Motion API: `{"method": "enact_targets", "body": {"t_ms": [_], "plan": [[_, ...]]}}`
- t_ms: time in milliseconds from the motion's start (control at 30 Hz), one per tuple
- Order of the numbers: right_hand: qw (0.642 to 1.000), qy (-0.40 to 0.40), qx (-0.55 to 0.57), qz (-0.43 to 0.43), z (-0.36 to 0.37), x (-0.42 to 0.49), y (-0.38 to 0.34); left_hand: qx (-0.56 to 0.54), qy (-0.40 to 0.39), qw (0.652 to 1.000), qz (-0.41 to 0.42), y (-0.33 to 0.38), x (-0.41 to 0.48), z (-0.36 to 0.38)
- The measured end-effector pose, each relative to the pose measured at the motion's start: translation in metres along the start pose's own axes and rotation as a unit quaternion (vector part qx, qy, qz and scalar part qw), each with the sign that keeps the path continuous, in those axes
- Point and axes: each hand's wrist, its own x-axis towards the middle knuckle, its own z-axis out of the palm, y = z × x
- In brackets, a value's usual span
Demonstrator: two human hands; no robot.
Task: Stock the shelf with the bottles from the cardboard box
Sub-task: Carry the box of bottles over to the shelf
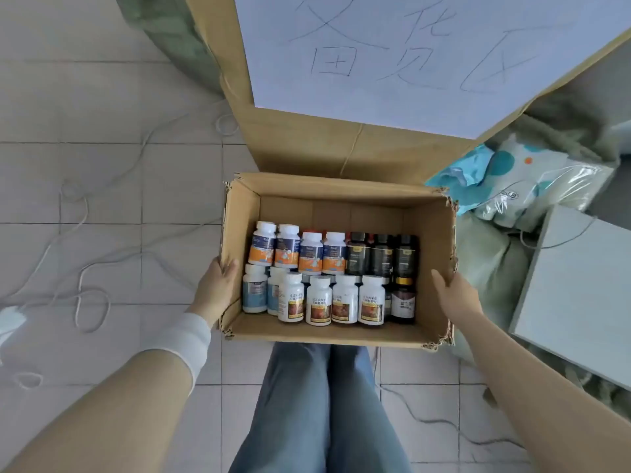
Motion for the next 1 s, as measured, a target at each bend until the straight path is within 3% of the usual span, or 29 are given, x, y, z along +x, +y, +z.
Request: {"method": "enact_targets", "body": {"t_ms": [167, 467, 800, 1000], "plan": [[0.997, 0.007, -0.076, -0.011, -0.003, 0.009, 0.000, 0.098, -0.004, 0.995, 0.007, 0.000, 0.012, -0.006], [0.995, 0.019, -0.096, -0.015, -0.012, -0.021, 0.019, 0.183, -0.012, 0.983, 0.026, 0.000, -0.019, -0.024], [0.996, 0.083, 0.022, 0.034, -0.017, -0.158, 0.096, 0.252, -0.038, 0.958, 0.134, 0.003, -0.104, -0.047], [0.973, 0.132, 0.132, 0.137, 0.029, -0.250, 0.174, 0.354, -0.082, 0.901, 0.235, 0.009, -0.129, -0.036]]}}
